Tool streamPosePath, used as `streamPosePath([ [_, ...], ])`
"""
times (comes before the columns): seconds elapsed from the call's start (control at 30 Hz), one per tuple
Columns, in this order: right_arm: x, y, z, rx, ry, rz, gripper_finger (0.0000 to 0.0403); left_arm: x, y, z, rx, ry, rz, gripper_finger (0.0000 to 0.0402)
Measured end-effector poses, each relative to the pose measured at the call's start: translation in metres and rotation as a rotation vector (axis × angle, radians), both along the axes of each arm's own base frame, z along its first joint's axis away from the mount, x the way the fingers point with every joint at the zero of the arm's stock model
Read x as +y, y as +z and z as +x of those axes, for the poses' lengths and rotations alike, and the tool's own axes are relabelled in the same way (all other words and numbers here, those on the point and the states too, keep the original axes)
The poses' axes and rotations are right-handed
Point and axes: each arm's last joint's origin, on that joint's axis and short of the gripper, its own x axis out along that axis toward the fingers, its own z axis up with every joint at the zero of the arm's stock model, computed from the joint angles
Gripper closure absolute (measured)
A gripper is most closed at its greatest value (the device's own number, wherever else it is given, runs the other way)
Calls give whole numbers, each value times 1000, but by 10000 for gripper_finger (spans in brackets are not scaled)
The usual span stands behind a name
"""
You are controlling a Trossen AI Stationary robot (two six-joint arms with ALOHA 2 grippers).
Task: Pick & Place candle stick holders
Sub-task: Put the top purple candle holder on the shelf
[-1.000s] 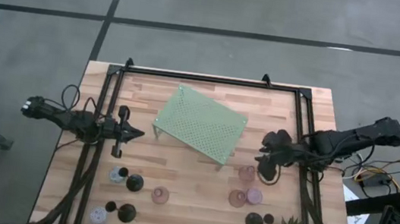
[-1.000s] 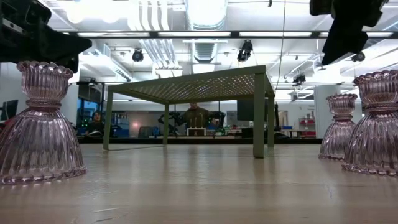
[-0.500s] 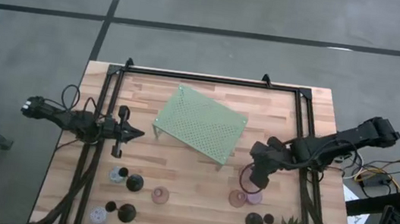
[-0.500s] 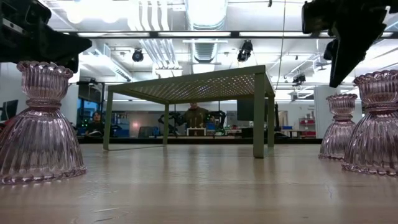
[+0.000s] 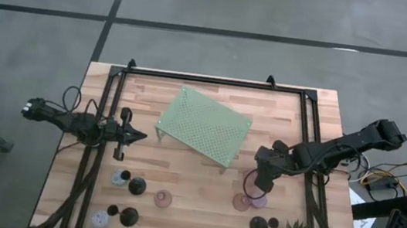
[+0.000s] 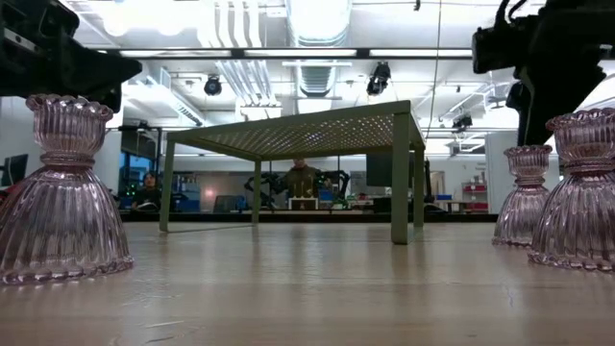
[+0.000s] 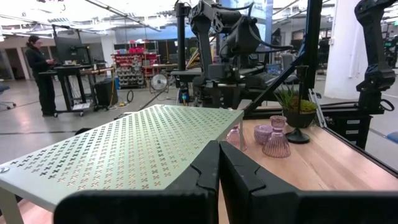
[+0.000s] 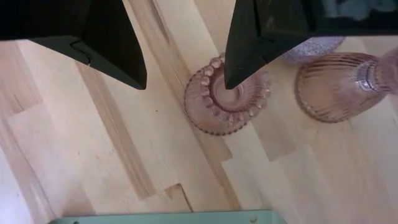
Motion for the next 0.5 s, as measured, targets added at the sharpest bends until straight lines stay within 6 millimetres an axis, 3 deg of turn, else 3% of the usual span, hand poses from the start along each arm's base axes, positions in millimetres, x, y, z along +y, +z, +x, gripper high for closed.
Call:
streamPosePath([
  [0.23, 1, -1, 4, -36, -1, 8, 199, 0, 0, 0, 1, 1, 0, 390],
  [0.5, 3, -15, 10, 12, 20, -29, 200, 0, 0, 0, 3, 0, 1, 390],
])
